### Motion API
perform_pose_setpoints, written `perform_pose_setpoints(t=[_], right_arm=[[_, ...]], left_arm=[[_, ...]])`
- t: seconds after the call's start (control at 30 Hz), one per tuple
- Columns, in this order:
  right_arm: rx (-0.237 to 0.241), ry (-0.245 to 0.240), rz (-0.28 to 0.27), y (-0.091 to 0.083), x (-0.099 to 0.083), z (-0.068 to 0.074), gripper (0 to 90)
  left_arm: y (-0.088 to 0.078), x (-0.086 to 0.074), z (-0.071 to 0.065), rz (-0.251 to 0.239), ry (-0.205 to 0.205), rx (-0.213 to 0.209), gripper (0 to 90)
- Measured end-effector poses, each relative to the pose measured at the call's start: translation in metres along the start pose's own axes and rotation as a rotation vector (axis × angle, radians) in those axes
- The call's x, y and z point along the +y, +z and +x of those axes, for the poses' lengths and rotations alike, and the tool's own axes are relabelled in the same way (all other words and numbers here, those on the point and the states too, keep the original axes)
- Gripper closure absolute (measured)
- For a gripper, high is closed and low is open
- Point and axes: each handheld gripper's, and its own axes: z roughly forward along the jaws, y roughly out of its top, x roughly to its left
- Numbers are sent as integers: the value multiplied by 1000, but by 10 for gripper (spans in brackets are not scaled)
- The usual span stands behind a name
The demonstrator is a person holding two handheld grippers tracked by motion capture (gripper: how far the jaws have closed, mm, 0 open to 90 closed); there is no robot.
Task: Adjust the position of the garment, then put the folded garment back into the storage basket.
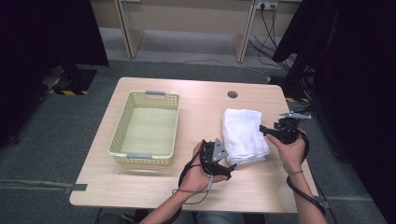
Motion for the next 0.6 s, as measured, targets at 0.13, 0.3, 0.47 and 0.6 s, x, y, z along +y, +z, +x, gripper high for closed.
perform_pose_setpoints(t=[0.13, 0.3, 0.47, 0.6], right_arm=[[-7, 5, 4, -1, 0, -3, 273], [-7, 10, 22, 3, 2, -5, 257], [-3, 0, 26, 5, 9, -2, 247], [-1, -1, 24, 6, 13, -1, 245]], left_arm=[[-2, -5, -2, -4, 2, 7, 46], [-2, -12, -4, -3, 4, 8, 47], [1, -15, -7, -5, 6, 18, 52], [6, -16, -10, 1, 21, 29, 62]])
